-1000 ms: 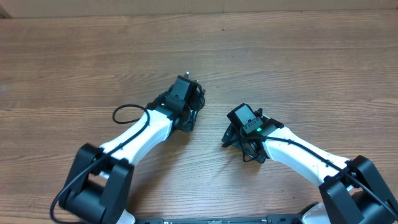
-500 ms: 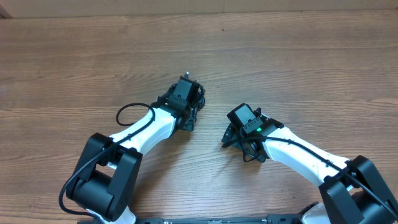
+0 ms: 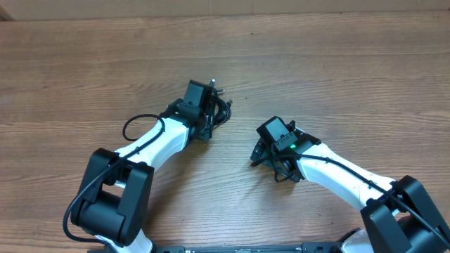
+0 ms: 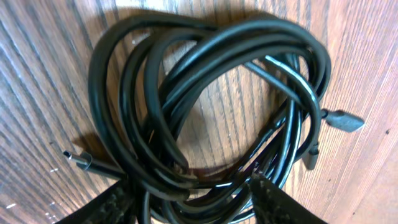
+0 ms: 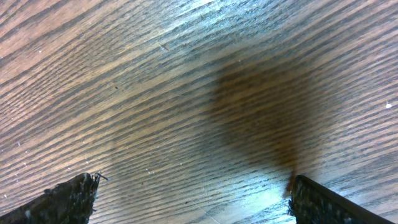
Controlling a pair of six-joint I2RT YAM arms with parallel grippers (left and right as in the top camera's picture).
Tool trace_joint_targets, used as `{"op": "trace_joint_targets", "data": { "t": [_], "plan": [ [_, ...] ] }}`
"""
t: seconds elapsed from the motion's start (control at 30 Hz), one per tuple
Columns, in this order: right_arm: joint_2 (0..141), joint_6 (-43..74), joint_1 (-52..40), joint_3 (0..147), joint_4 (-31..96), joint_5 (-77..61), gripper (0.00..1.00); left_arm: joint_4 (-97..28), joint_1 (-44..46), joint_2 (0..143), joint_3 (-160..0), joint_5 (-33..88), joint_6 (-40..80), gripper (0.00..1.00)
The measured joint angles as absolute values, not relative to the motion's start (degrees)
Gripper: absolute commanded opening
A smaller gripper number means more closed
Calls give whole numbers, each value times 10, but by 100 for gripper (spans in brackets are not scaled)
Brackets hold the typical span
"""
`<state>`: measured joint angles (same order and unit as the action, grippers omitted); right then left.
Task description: Untangle cables
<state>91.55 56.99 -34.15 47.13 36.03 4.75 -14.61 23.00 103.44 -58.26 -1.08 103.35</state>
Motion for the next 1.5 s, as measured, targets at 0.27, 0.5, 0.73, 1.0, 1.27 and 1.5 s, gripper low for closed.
{"op": "trace_joint_targets", "data": {
  "t": [0.27,0.5,0.73,1.0,1.27,1.5],
  "plan": [
    [915,570,-342,471,361,48,98,-146,237,1036,-583,-16,1034,52],
    [915,569,-342,471,361,48,98,-145,240,1055,-583,-23,1034,5],
    [915,569,-342,471,368,47,96,-130,237,1062,-583,-10,993,4],
    [915,481,-341,470,272,-36,94,-211,191,1016,-583,62,796,4],
    [915,392,-342,469,164,-194,56,-296,176,987,-584,69,692,4],
    [915,414,-350,469,113,-221,40,-297,192,987,-584,89,655,4]
  ]
}}
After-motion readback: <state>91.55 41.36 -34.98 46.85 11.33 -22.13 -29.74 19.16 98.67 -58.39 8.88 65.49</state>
